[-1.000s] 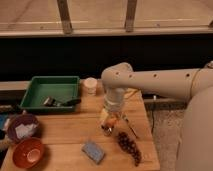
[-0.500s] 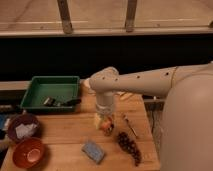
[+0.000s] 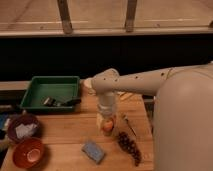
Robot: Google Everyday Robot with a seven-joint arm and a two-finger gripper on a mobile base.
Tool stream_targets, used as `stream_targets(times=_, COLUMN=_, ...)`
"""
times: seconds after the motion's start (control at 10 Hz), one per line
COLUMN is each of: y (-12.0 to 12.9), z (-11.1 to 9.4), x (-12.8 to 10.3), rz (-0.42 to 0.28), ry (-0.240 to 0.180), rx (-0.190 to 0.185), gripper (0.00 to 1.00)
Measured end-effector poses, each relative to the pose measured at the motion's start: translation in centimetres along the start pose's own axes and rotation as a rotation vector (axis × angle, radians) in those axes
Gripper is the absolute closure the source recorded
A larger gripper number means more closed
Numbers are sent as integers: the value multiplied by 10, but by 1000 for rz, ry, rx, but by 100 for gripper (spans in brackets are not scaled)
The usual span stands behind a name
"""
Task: Place apple in metal cup
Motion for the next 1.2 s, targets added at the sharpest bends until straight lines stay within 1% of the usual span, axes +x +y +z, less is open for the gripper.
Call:
stream_targets(times=0.1, y=1, z=2, x=0, rz=1, ry=6, rx=-3, gripper=97)
stream_targets(times=0.2, y=1, z=4, x=0, rz=4, ry=13, rx=-6, gripper=90)
stream_targets(times=0.4, y=1, z=4, x=1, rz=11, ry=17, rx=-6, gripper=69)
stream_targets(times=0.5, y=0, z=4, x=2, rz=14, ry=16, rx=-5, gripper=61)
stream_targets(times=0.6, y=0, z=4, x=3, rz=19, ry=14, rx=-7, gripper=49)
stream_targets(times=0.7, y=-1, z=3, x=3, rz=23, ry=11, rx=-7, gripper=40)
stream_targets(times=0.8, y=-1, z=3, x=3, rz=25, ry=10, rx=-7, gripper=35)
stream_targets(times=1.2, y=-1, z=3, x=4, rz=29, ry=10, rx=-11, gripper=34)
